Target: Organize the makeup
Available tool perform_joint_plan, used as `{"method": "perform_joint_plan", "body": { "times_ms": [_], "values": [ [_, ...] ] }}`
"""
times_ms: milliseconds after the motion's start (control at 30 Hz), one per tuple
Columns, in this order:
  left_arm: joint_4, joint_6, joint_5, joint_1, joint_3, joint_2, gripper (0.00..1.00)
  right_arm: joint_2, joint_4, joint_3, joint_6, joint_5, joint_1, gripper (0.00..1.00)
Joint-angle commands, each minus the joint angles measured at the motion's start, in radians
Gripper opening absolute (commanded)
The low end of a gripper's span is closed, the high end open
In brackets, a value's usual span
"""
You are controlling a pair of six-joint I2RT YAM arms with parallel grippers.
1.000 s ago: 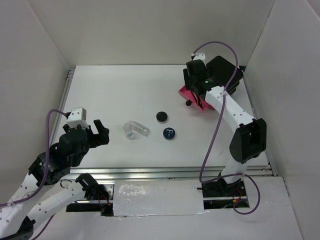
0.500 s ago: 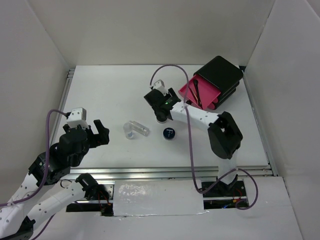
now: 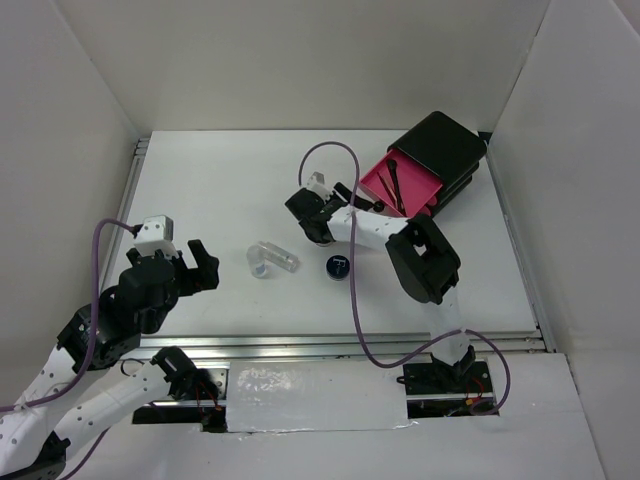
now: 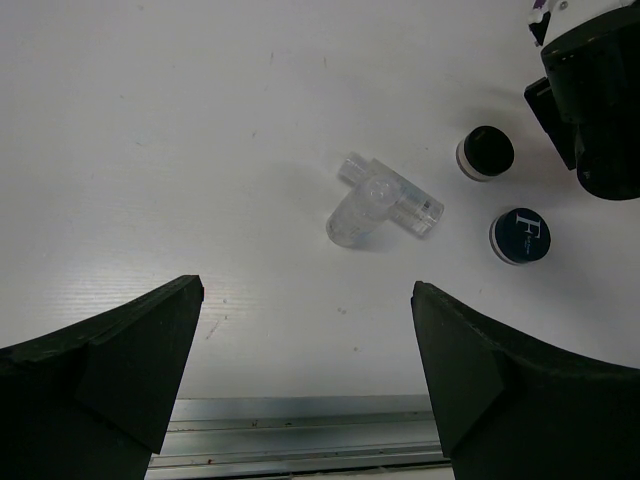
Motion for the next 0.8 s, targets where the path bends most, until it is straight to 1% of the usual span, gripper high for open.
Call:
{"method": "perform_joint_plan", "body": {
  "times_ms": [0, 67, 100, 167, 367, 433, 533, 567, 767],
  "values": [
    [0.028, 0.006, -0.015, -0.006, 0.006, -0.002, 1.00, 0.020, 0.043, 0.045, -0.041, 0.069, -0.027, 0.67],
    [0.028, 0.004, -0.015, -0.006, 0.006, -0.004, 0.99, 0.029, 0.056, 0.045, -0.055, 0.113, -0.032, 0.66],
    [0.026, 0.004, -0.015, -0.006, 0.006, -0.005, 0.99, 0.026, 0.060, 0.044, -0.055, 0.120, -0.036, 0.63],
    [0.030, 0.006, -0.015, -0.006, 0.006, -0.004, 0.99, 0.005, 0.085, 0.037, -0.055, 0.127, -0.038, 0.62],
    [0.028, 0.004, -0.015, -0.006, 0.007, -0.002, 0.99, -0.026, 0.140, 0.008, -0.099, 0.153, -0.044, 0.60],
    [0.028, 0.004, -0.015, -0.006, 0.007, -0.004, 0.99, -0.031, 0.154, -0.007, -0.107, 0.159, -0.046, 0.58],
    [0.030, 0.007, -0.015, -0.006, 0.006, -0.008, 0.99, -0.038, 0.149, -0.015, -0.092, 0.170, -0.052, 0.55],
    [0.030, 0.006, -0.015, -0.008, 0.006, -0.007, 0.99, -0.038, 0.134, -0.016, -0.084, 0.172, -0.052, 0.52],
    [0.031, 0.009, -0.010, -0.008, 0.006, -0.004, 0.99, -0.041, 0.038, -0.022, 0.016, 0.190, -0.056, 0.53]
  ]
}}
